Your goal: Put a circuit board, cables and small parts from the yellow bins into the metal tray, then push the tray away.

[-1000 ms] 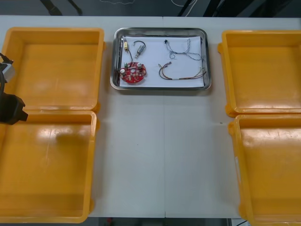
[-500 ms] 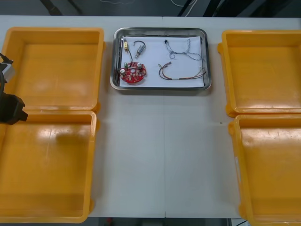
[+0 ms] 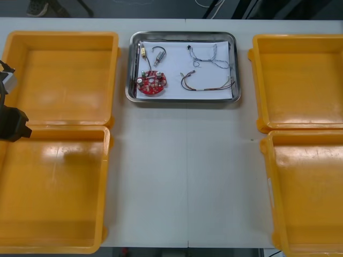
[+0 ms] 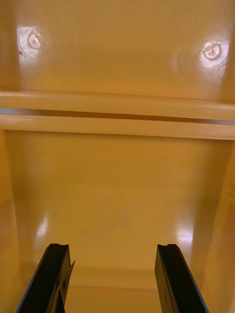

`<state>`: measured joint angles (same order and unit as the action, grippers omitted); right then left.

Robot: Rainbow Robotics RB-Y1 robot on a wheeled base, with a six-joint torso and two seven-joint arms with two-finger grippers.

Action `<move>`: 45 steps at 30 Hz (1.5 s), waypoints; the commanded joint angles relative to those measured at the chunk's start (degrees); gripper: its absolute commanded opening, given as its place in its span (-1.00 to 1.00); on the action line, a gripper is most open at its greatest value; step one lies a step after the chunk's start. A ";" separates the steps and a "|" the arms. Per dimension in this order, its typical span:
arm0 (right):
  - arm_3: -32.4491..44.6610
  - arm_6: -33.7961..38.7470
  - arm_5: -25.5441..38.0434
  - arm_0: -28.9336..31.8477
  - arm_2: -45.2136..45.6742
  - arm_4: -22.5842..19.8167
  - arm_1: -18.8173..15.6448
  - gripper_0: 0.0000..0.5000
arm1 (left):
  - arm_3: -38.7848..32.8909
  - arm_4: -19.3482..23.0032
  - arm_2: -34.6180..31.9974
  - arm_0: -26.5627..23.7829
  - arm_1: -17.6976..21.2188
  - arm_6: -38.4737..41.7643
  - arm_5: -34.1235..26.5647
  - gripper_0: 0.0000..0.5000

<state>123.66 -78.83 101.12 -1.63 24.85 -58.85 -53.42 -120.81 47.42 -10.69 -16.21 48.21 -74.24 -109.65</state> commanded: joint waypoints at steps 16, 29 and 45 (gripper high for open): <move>0.61 1.05 0.05 0.49 -0.77 -0.48 -2.48 1.00 | -1.71 -0.04 -1.52 0.83 2.42 1.38 -0.35 1.00; 0.61 1.05 0.05 0.49 -0.77 -0.48 -2.48 1.00 | -1.71 -0.04 -1.52 0.83 2.42 1.38 -0.35 1.00; 0.61 1.05 0.05 0.49 -0.77 -0.48 -2.48 1.00 | -1.71 -0.04 -1.52 0.83 2.42 1.38 -0.35 1.00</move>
<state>123.66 -78.83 101.12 -1.63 24.85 -58.85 -53.42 -120.81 47.42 -10.69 -16.21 48.21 -74.24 -109.65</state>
